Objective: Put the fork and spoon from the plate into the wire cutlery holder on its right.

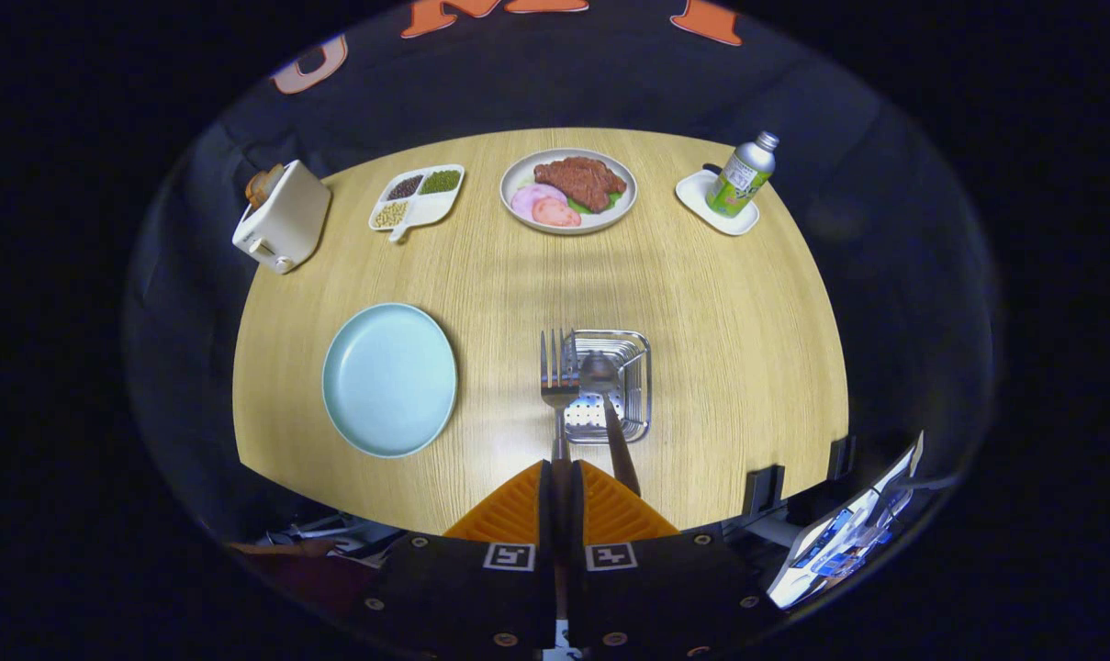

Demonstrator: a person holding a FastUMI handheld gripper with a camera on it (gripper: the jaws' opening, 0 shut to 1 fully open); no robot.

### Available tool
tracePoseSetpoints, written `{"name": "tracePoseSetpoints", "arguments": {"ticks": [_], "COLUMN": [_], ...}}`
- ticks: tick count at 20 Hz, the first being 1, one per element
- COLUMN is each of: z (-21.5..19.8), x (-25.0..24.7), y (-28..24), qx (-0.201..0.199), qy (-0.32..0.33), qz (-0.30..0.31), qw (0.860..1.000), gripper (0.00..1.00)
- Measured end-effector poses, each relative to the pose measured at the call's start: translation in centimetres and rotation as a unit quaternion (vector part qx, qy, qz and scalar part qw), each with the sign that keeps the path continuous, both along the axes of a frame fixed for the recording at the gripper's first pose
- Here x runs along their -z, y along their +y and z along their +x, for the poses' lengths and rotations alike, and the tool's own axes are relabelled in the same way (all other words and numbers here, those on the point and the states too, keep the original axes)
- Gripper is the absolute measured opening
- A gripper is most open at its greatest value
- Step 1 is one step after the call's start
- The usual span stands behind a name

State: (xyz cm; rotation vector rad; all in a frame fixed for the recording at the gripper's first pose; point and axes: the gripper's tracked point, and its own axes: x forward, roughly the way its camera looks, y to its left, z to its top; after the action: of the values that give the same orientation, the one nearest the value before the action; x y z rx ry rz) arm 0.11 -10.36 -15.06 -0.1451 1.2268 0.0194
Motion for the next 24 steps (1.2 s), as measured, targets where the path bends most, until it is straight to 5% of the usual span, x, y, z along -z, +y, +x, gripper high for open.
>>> {"name": "tracePoseSetpoints", "arguments": {"ticks": [10,20,22,24], "z": [0.6,3.5,3.8,4.1], "x": [2.4,3.4,3.3,3.1], "y": [-1.2,-0.6,-0.5,-0.6], "qx": [-0.014,0.005,0.004,0.007], "qy": [0.120,0.126,0.120,0.110], "qz": [-0.047,-0.039,-0.037,-0.035], "qw": [0.992,0.991,0.992,0.993], "gripper": [0.06,0.10,0.14,0.47]}}
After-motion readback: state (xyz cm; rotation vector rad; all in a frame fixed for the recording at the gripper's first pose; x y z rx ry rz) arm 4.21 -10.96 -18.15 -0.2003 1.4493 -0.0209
